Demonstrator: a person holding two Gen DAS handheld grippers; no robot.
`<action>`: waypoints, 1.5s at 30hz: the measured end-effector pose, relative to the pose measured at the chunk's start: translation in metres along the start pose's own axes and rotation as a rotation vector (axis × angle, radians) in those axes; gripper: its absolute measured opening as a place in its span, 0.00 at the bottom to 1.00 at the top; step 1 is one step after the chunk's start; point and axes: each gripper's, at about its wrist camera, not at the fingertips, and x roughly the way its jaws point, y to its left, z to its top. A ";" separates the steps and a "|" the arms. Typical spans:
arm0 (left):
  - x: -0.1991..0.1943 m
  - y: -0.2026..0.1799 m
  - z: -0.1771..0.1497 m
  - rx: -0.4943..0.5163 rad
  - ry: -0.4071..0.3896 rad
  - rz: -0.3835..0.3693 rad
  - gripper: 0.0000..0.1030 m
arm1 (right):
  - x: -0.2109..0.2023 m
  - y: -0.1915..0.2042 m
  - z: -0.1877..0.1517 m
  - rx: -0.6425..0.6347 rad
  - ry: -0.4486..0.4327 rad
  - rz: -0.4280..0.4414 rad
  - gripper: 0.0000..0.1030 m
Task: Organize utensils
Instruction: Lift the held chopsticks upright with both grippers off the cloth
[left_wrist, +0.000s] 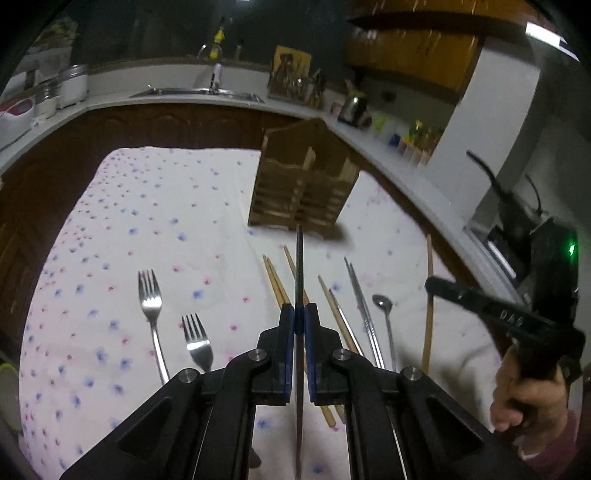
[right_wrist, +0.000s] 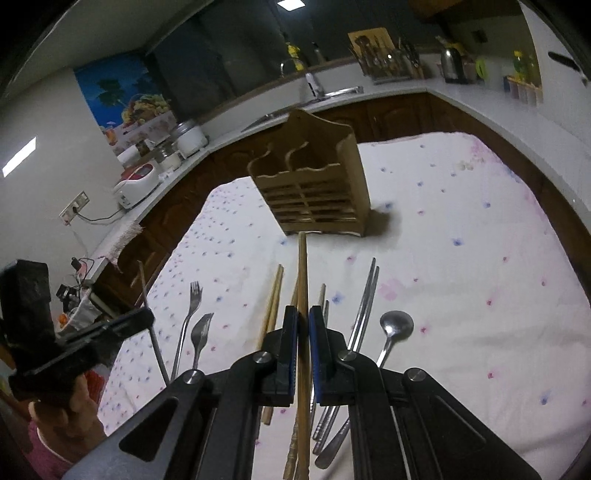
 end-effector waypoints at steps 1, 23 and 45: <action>-0.008 0.001 -0.003 -0.006 -0.012 -0.004 0.04 | -0.002 0.001 0.000 -0.002 -0.006 -0.001 0.06; -0.038 0.004 0.029 -0.008 -0.157 -0.025 0.03 | -0.039 0.012 0.039 -0.032 -0.203 -0.026 0.06; -0.012 0.011 0.114 -0.001 -0.358 -0.004 0.03 | -0.038 -0.003 0.134 0.006 -0.397 -0.032 0.06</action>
